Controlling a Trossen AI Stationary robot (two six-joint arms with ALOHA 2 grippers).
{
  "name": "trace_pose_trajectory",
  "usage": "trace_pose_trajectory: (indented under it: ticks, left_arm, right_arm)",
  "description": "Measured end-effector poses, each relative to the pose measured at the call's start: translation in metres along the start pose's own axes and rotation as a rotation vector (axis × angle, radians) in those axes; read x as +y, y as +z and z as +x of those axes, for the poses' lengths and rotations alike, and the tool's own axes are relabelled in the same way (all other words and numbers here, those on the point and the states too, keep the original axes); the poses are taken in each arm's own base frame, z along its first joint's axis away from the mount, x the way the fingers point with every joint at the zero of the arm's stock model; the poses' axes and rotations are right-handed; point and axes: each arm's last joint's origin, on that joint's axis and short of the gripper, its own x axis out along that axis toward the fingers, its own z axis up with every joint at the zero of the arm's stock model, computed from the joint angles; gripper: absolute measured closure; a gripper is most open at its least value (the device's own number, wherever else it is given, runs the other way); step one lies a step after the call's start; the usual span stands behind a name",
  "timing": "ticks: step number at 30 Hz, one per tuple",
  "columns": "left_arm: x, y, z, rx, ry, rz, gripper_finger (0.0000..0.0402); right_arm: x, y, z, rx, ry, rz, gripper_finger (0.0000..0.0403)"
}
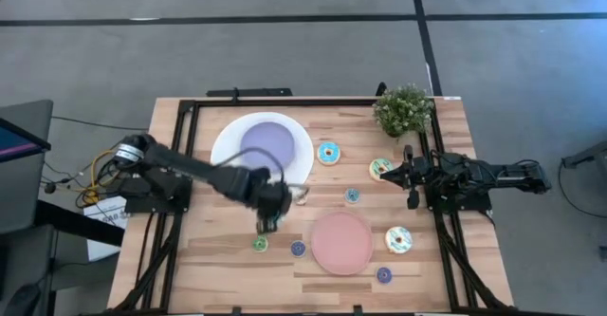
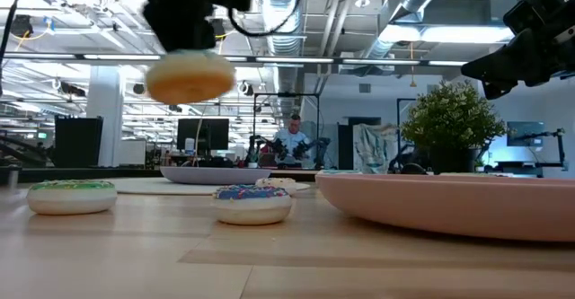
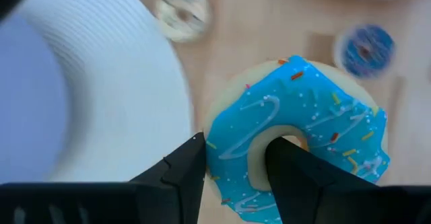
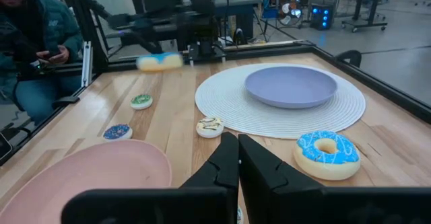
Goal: Pick & Place donuts
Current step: Put the big light blue donut on the purple plate
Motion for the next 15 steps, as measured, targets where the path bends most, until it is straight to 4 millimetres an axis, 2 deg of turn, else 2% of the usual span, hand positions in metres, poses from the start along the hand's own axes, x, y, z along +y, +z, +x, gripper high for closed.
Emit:
trace_pose_trajectory:
  ticks: [8, 12, 15]
  left_arm:
    - [0.087, 0.016, 0.018, 0.032, 0.111, 0.058, 0.0262]
    - [0.131, 0.013, 0.033, 0.027, 0.087, 0.02, 0.0262]
    - [0.164, 0.004, 0.047, 0.023, 0.088, -0.045, 0.0262]
  right_arm:
    - [0.0, 0.0, 0.0, 0.0, 0.0, 0.0, 0.0403]
    - [0.0, 0.0, 0.0, 0.001, 0.0, 0.0, 0.0403]
    - [0.0, 0.0, 0.0, 0.0, 0.0, 0.0, 0.0403]
